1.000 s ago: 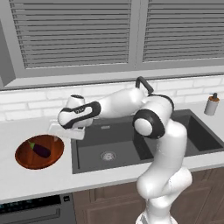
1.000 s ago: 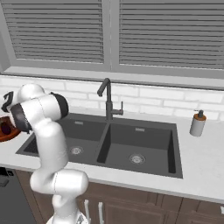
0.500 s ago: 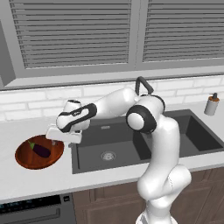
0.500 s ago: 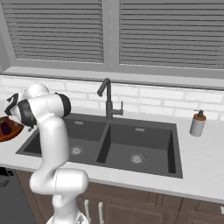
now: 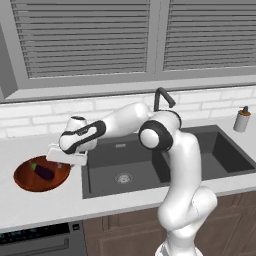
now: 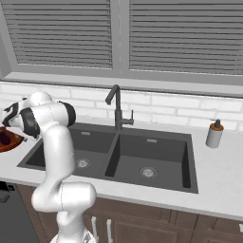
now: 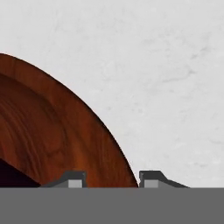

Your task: Pick the eggplant from the sink and place it in the bowl. Then pick the bowl and place it in the microwave. Then close the microwave door and press the start button.

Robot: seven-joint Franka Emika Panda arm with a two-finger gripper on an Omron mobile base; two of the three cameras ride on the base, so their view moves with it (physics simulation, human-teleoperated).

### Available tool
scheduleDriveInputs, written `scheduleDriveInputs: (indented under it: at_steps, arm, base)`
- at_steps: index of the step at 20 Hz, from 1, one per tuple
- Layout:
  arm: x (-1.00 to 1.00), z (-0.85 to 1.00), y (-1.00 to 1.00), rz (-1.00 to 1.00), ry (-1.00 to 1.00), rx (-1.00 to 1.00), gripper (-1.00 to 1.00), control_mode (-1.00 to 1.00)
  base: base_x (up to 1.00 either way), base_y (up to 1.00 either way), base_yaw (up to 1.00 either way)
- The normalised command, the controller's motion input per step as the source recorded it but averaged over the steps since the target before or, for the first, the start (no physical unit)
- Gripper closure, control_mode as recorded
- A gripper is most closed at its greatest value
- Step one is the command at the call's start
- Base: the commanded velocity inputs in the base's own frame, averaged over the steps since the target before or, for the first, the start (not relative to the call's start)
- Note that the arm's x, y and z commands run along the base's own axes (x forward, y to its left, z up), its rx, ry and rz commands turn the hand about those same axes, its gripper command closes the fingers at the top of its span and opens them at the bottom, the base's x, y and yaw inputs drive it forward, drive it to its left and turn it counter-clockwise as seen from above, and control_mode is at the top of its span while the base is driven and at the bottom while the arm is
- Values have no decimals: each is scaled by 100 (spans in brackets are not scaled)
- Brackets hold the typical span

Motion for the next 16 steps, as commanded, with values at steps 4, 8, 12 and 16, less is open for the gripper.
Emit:
scheduleDriveInputs:
  at_steps: [4, 8, 12, 16]
  arm:
    - [-19, 0, 2, 0, -9, 0, 100, -100]
    - [-42, 5, 0, -4, -22, 0, 100, -100]
    - [-56, 16, -6, -9, -38, 0, 100, -100]
    - [-45, 32, -25, -21, -19, 11, 100, -100]
  base:
    - [0, 0, 0]
    - [0, 0, 0]
    - [0, 0, 0]
    - [0, 0, 0]
